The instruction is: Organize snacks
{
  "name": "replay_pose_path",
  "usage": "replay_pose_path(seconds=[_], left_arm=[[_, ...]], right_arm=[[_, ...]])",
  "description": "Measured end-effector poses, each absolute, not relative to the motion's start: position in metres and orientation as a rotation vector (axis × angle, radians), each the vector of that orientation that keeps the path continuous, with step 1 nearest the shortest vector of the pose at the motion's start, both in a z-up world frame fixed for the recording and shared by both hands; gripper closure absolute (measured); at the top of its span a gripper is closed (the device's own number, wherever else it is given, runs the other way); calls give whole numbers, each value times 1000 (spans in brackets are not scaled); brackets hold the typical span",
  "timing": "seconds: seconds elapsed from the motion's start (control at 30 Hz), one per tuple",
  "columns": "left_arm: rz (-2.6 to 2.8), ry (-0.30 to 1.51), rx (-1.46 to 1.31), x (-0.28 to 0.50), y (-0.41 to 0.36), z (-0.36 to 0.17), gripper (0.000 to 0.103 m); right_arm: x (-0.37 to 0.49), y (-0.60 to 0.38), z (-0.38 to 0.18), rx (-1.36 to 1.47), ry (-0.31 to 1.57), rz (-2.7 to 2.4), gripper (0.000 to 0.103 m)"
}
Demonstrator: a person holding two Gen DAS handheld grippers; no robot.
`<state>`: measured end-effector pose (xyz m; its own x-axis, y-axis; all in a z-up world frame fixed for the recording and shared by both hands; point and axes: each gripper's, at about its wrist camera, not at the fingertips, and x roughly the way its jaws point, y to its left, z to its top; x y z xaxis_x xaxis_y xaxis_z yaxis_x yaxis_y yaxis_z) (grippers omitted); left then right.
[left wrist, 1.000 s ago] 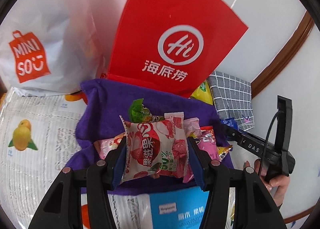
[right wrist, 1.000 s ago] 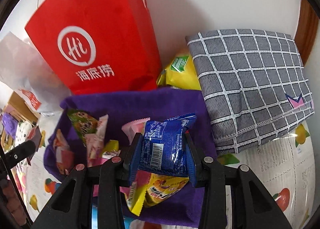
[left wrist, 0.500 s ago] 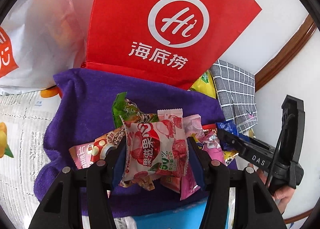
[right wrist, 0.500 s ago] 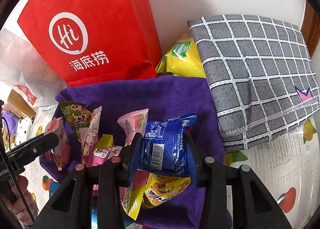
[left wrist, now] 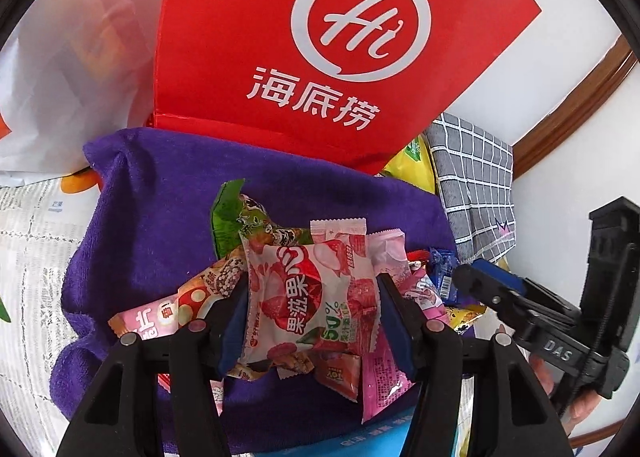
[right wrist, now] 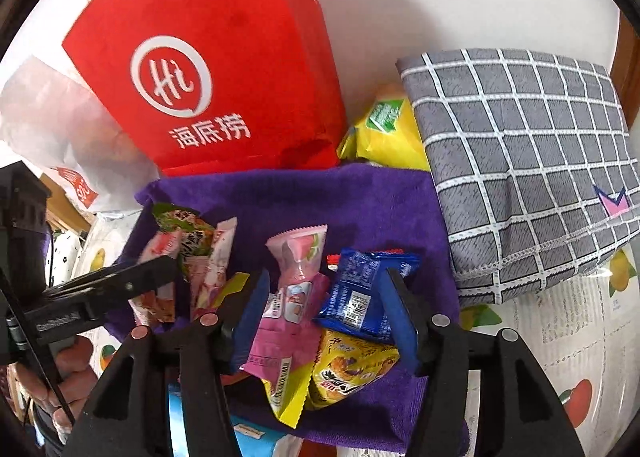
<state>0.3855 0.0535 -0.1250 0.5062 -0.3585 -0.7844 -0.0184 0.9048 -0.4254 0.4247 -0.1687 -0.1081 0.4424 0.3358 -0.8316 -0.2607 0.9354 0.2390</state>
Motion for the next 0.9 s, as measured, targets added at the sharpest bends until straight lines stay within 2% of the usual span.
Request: replay_pose_path(seconds=[0.2,0.3,0.67,0.9], left_arm=[[-189,1037,-389,383,51,-124,35],[-187,1039,-397,379,54,-119,33],[-216,994,-394,338,62,-91,33],[-199,959,-317,298,51,-73,33]], right_arm=[[420,-169,-100,81,1029,383,43],[419,-168,-98,78,1025,382,43],[401,-163,-74,44,982,364,43],[360,-154,-51,-4,921,361,43]])
